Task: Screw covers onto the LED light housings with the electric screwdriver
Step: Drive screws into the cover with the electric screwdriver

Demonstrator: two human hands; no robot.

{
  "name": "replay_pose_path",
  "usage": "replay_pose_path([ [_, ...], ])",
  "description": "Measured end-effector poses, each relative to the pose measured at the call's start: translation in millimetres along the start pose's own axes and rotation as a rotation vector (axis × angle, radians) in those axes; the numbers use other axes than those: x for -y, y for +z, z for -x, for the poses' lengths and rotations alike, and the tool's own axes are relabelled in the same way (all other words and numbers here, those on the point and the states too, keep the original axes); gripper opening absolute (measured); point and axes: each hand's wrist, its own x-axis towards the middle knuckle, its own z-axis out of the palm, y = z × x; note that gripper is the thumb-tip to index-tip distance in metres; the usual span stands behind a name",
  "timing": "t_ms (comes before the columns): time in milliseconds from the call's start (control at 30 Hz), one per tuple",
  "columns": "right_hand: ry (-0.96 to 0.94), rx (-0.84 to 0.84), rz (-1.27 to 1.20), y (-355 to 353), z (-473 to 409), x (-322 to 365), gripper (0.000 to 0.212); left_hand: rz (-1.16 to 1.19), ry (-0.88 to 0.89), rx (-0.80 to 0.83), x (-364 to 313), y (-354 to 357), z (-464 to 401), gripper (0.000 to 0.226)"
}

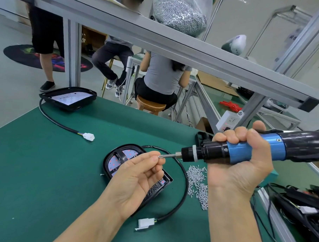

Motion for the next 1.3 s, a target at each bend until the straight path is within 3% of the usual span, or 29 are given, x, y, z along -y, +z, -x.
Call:
replay_pose_path([
  [367, 0.014, 0.004, 0.019, 0.5, 0.8, -0.8, 0.024, -0.077, 0.076, -0.025, 2.6, -4.7, 2.5, 0.013],
  [500, 0.012, 0.002, 0.039, 1.0, 2.2, -2.7, 0.024, -0.312, 0.259, -0.119, 4.8, -5.4, 4.2, 0.01],
  [633, 0.002, -0.019, 0.051, 2.3, 4.3, -7.0, 0.025, -0.508, 0.432, -0.164, 4.3, -6.1, 1.6, 0.031],
  [967, 0.007, -0.062, 0.03, -3.4, 1.6, -17.6, 0.026, -0.526, 0.415, -0.037, -1.3, -17.2, -6.4, 0.026],
  [1067, 0.02, -0.07, 0.025, -5.9, -1.3, -24.4, 0.026, -0.634, 0.394, 0.007, -5.5, -25.6, -7.0, 0.043],
  [1133, 0.018, -0.069, 0.035, -6.8, -5.3, -28.5, 0.026, -0.809, 0.433, -0.123, -15.2, -39.9, -10.1, 0.053],
  [1200, 0.012, -0.071, 0.062, -7.9, -10.2, -33.8, 0.028, -1.023, 0.516, -0.372, -30.5, -59.0, -20.0, 0.052],
  [1300, 0.012, -0.073, 0.108, -10.8, -14.8, -46.5, 0.029, -1.457, 0.37, -0.595, -44.3, -83.5, -42.0, 0.046],
])
